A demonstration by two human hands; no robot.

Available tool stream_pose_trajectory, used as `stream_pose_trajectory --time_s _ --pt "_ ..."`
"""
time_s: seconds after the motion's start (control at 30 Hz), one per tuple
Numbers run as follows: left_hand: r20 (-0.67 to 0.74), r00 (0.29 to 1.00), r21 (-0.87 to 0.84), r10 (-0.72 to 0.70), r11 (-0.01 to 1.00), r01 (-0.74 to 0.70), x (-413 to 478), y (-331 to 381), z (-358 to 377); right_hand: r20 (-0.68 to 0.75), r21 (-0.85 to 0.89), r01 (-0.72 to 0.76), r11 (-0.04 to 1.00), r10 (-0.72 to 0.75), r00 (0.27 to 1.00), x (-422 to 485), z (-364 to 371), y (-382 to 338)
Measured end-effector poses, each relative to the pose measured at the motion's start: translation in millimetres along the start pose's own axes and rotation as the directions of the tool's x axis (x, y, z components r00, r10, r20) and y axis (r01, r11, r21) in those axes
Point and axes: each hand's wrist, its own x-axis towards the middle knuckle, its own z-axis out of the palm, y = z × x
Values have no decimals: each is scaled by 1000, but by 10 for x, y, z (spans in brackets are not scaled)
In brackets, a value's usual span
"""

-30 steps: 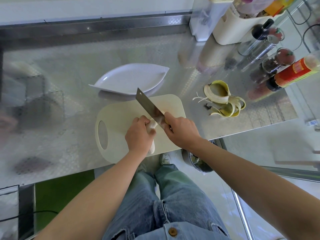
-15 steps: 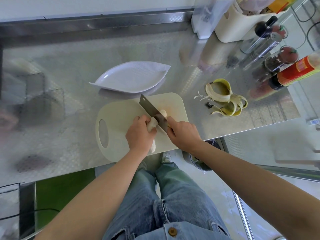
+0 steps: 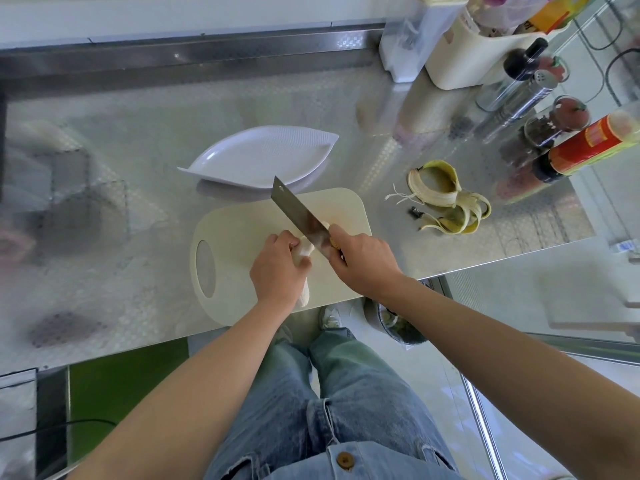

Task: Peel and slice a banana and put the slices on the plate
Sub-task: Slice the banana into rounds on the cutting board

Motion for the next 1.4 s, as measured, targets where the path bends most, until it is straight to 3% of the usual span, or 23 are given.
stream_pose_trajectory --time_s 0.5,0.87,1.4 --pt "11 1000 -23 -5 1000 5 -2 12 -17 90 -40 -12 999 16 996 59 249 32" --pt "1 1000 -30 -12 999 12 -2 -4 -2 -45 24 -11 1000 12 999 68 71 20" --pt "-6 1000 -27 6 1000 -6 -2 -12 -6 -7 -13 29 999 -29 1000 30 39 35"
